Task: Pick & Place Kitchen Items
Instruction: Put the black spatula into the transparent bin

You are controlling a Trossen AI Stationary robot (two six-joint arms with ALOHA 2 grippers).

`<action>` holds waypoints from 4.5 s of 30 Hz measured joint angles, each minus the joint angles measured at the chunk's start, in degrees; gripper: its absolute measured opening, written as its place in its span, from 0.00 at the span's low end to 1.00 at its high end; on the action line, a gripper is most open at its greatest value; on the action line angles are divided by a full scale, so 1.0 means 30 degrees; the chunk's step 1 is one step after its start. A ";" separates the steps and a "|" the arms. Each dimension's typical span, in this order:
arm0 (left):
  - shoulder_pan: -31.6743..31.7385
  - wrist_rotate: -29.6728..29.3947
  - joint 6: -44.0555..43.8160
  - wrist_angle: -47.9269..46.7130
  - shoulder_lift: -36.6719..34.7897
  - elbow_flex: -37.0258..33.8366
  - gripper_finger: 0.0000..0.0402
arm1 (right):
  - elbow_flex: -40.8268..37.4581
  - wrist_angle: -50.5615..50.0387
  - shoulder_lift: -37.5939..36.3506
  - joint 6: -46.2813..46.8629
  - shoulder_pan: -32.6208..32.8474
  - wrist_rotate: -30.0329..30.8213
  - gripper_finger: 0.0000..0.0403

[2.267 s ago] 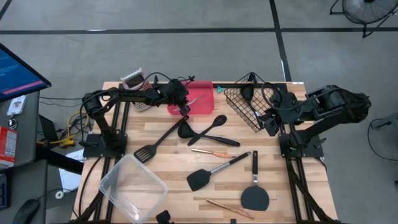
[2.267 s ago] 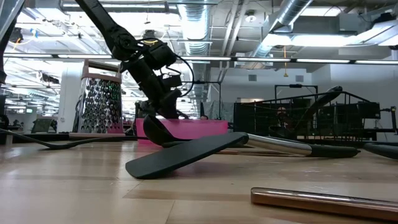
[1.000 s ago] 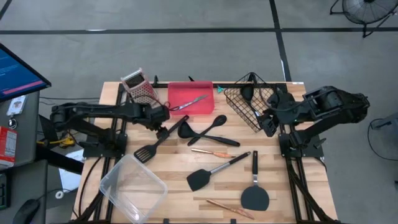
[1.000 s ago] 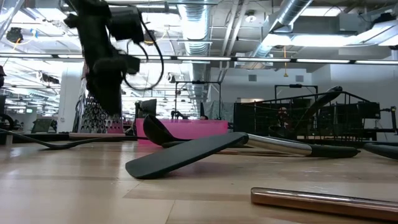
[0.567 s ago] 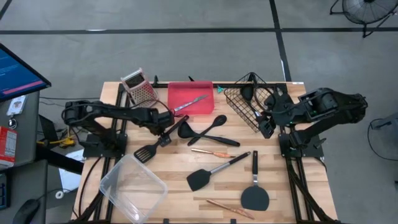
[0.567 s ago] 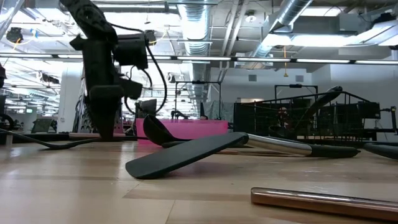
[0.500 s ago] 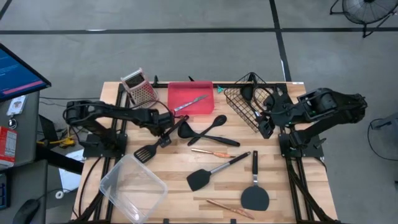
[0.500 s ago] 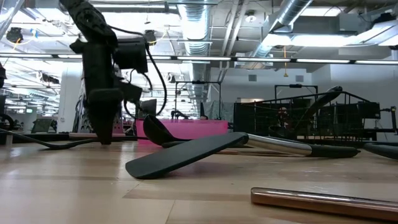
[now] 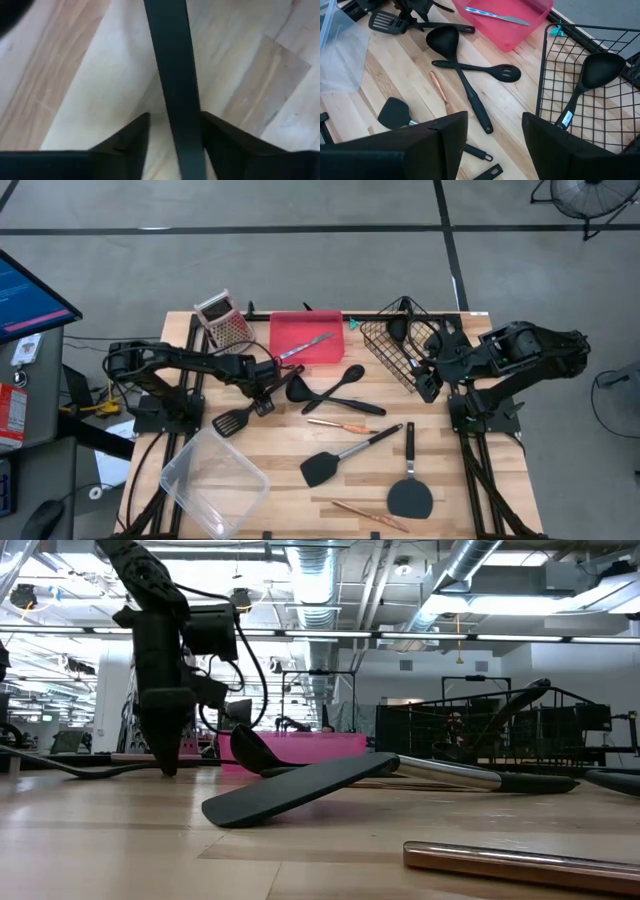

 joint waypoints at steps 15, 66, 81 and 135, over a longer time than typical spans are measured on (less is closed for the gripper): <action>-0.0007 0.0013 -0.0096 0.0067 -0.0244 -0.0022 0.10 | 0.0000 0.0000 0.0000 0.0004 0.0001 0.0000 0.47; -0.2067 1.2039 -0.5217 2.3246 -1.6240 0.2398 0.12 | 0.0000 0.0087 0.0000 -0.0452 0.0005 0.0131 0.47; -0.3290 1.2505 -0.7048 2.3231 -1.5392 0.2398 0.12 | 0.0000 0.0095 0.0000 -0.0452 0.0000 0.0131 0.47; -2.1175 -0.8986 -0.6358 0.3996 -1.3934 0.0786 0.12 | -0.0007 0.0930 -0.0007 -0.0291 -0.0872 0.0581 0.47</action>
